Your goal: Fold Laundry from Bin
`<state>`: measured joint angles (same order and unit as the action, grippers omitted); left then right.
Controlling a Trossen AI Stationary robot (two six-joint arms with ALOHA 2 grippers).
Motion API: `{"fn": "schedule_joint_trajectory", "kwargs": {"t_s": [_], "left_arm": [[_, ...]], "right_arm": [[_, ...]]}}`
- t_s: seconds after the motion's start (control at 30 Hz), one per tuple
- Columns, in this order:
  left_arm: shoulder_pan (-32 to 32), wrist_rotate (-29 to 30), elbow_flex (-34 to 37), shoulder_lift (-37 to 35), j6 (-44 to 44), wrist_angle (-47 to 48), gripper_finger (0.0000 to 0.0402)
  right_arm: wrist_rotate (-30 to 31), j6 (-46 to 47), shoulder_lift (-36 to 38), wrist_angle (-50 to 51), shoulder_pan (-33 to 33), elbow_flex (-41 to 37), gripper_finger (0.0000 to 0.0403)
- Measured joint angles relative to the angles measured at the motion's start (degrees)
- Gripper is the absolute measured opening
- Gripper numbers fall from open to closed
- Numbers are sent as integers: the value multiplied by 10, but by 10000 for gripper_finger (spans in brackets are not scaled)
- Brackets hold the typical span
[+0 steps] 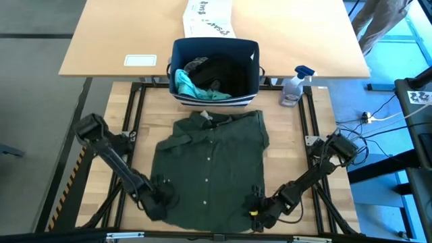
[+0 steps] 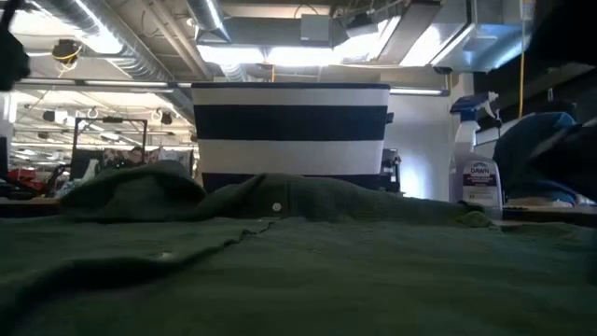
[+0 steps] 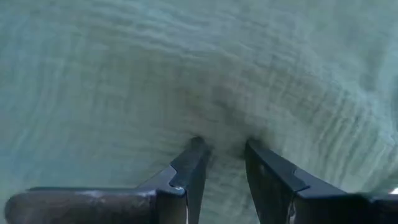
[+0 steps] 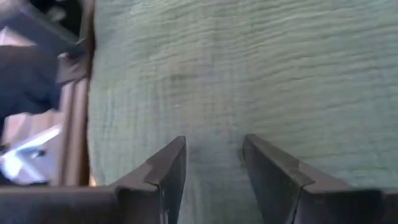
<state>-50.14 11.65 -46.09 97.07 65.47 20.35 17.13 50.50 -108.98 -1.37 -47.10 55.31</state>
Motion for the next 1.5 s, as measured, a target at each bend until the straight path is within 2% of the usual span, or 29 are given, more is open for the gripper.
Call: {"fn": "schedule_joint_trajectory", "kwargs": {"t_s": [0.1, 0.2, 0.3, 0.4, 0.47, 0.53, 0.7, 0.73, 0.8, 0.93, 1.03, 1.13, 1.27, 1.3, 1.33, 1.4, 1.5], "left_arm": [[-16, -18, 1, 21, 13, -124, 109], [-22, -48, 3, 24, -9, -199, 109], [-19, -57, -16, -1, -45, -165, 109], [-6, -33, -46, -55, -64, -53, 109], [3, 8, -68, -96, -76, 44, 109], [10, 80, -96, -142, -91, 124, 109], [32, 360, -115, -228, -106, 271, 109], [43, 394, -111, -239, -106, 284, 109], [72, 416, -96, -254, -106, 305, 109], [152, 376, -46, -257, -102, 317, 109], [210, 271, -3, -256, -117, 292, 109], [246, 159, 43, -255, -188, 187, 109], [271, 4, 101, -249, -272, -6, 109], [276, -20, 115, -246, -284, -39, 109], [279, -27, 126, -244, -289, -54, 109], [289, 4, 137, -243, -285, -23, 109], [305, 121, 133, -247, -221, 134, 109]], "right_arm": [[-34, 38, 1, -6, -18, 1, 167], [-62, 60, 6, -10, -30, 1, 167], [-69, 59, 30, 16, -28, -2, 167], [-64, 29, 76, 43, -10, -2, 167], [-41, -4, 113, 67, 6, -1, 167], [0, -48, 144, 100, 25, -1, 167], [194, -160, 184, 171, 92, 0, 167], [226, -174, 183, 185, 112, -1, 167], [262, -194, 180, 214, 155, -2, 167], [229, -196, 171, 244, 253, -8, 167], [176, -212, 168, 244, 309, -28, 167], [145, -225, 168, 234, 341, -52, 167], [142, -237, 168, 178, 359, -97, 167], [141, -239, 168, 159, 360, -110, 167], [139, -240, 168, 139, 361, -123, 167], [137, -242, 168, 105, 360, -145, 167], [134, -238, 168, 95, 358, -164, 167]]}}
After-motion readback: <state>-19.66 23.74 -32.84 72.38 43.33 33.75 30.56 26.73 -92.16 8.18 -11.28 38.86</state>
